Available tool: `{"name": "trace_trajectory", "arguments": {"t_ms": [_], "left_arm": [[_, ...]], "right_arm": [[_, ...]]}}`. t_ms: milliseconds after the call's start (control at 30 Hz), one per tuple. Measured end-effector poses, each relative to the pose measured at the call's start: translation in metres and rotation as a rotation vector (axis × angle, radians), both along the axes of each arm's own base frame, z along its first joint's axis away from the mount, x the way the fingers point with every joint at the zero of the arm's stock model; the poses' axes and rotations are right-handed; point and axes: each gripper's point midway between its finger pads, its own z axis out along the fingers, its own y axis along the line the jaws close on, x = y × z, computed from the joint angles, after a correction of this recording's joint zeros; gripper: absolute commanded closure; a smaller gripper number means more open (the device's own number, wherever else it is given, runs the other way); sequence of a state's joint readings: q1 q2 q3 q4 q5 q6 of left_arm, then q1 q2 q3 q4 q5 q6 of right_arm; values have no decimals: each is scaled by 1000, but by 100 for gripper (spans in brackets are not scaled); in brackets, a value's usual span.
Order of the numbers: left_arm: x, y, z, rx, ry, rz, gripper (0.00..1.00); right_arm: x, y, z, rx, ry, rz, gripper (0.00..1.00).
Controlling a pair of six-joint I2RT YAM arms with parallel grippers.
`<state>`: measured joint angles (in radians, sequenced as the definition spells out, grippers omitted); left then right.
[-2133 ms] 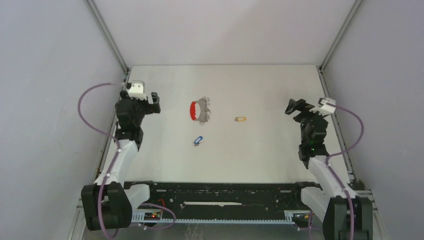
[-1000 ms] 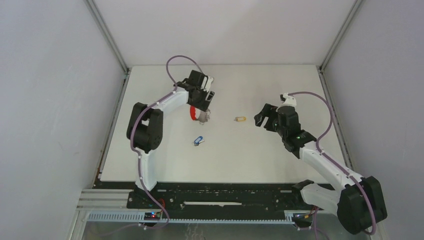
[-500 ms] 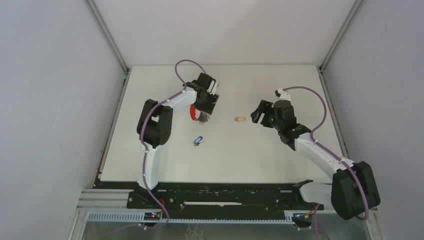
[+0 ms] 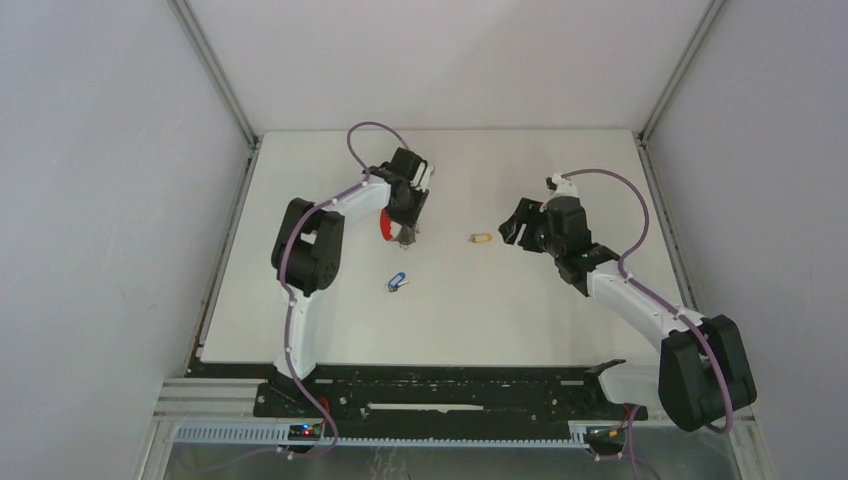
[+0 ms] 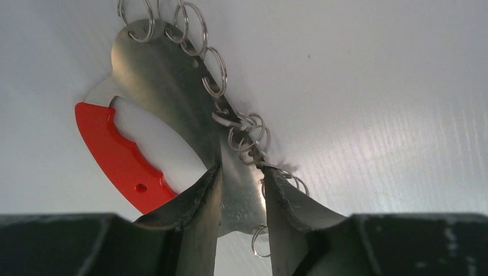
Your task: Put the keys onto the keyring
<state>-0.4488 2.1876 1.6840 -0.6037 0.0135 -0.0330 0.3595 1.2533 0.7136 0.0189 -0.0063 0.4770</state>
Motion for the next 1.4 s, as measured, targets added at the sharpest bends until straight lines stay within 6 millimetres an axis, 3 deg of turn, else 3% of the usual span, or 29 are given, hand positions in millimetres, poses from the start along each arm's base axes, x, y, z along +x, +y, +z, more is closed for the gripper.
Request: {"name": "trace_trajectory", "arguments": {"t_ms": [100, 333, 467, 600, 700, 867, 933, 1067, 1233, 1300, 1400], "left_arm": [[-6, 2, -1, 9, -4, -42, 74], [-39, 2, -2, 35, 42, -166, 81], [-63, 7, -3, 72, 77, -242, 88], [-92, 16, -4, 108, 133, -321, 89], [-112, 26, -4, 133, 175, -372, 83], [-136, 42, 0, 170, 233, -429, 54], [-137, 42, 10, 164, 223, -445, 40], [-123, 30, 42, 123, 151, -465, 27], [-85, 10, 76, 93, 12, -461, 31], [-70, 5, 79, 101, -17, -452, 35], [-50, 0, 65, 126, -28, -437, 42]], "right_arm": [[4, 3, 8, 9, -15, 7, 34], [4, 8, 10, 27, -12, 29, 43], [3, 11, 10, 37, -6, 40, 46], [2, 13, 11, 50, -1, 43, 47], [1, 15, 11, 59, 3, 46, 47], [4, 19, 14, 66, 2, 52, 43], [6, 22, 17, 69, -3, 56, 40], [8, 26, 21, 76, -8, 63, 38], [8, 27, 21, 76, -7, 68, 39], [7, 27, 21, 76, -4, 68, 39], [6, 27, 19, 75, 6, 66, 41]]}}
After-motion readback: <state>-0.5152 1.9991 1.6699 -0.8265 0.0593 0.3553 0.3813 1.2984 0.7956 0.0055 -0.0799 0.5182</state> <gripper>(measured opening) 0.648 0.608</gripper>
